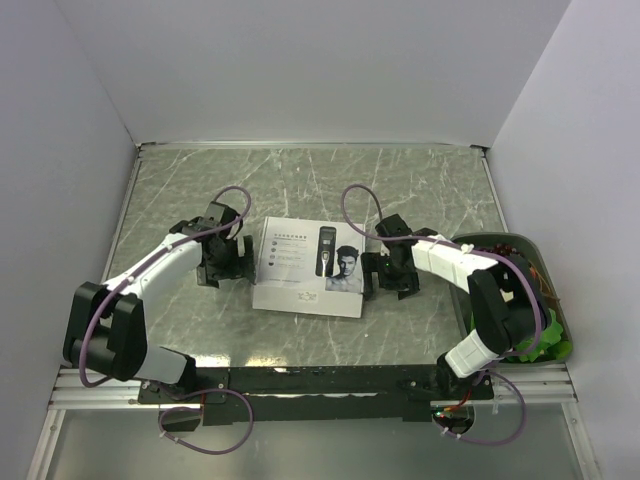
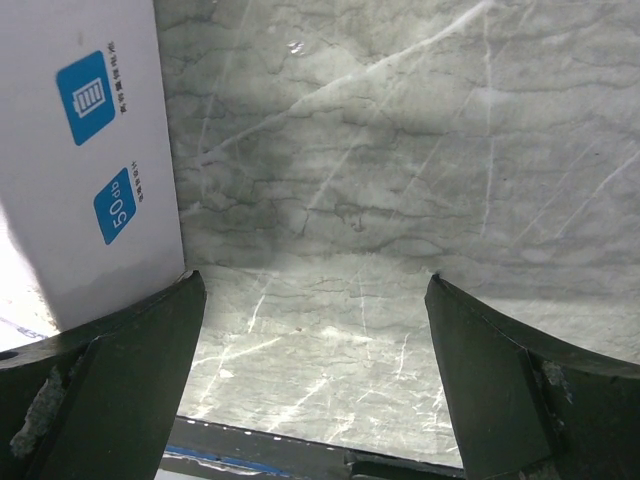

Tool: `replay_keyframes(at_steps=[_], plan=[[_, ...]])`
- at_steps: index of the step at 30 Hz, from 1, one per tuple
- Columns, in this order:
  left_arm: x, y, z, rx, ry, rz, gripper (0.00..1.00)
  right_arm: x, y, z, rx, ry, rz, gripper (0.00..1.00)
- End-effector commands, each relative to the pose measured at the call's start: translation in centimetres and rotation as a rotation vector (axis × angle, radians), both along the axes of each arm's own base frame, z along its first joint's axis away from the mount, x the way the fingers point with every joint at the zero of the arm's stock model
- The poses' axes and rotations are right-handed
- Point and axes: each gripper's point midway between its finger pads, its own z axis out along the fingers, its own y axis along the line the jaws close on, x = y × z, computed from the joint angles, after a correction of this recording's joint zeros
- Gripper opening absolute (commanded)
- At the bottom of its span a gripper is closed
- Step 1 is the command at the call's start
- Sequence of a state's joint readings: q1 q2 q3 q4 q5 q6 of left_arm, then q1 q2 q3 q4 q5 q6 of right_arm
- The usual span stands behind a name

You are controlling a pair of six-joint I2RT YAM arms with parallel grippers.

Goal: Sort the hair-cutting tools

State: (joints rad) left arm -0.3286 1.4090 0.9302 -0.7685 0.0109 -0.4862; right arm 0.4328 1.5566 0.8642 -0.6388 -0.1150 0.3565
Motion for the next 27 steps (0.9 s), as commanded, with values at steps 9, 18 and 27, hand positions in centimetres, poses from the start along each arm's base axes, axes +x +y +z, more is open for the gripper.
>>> replay_keyframes(at_steps=[9,18,27], plan=[[2.1,-1.4,1.0,-0.027,-0.083,-0.008,0.99,-0.3,1.5,1.4,0.040,-0.032,0.054,1.00],[4.2,-1.1,-1.4,0.021,-0.065,0.016,0.98,0.3,1.2,2.2,0.032,-0.075,0.006,1.00],[4.5,-1.2,-2.1,0.027,-0.027,-0.005,0.97,-0.1,1.2,2.1,0.047,-0.079,-0.030,1.00]])
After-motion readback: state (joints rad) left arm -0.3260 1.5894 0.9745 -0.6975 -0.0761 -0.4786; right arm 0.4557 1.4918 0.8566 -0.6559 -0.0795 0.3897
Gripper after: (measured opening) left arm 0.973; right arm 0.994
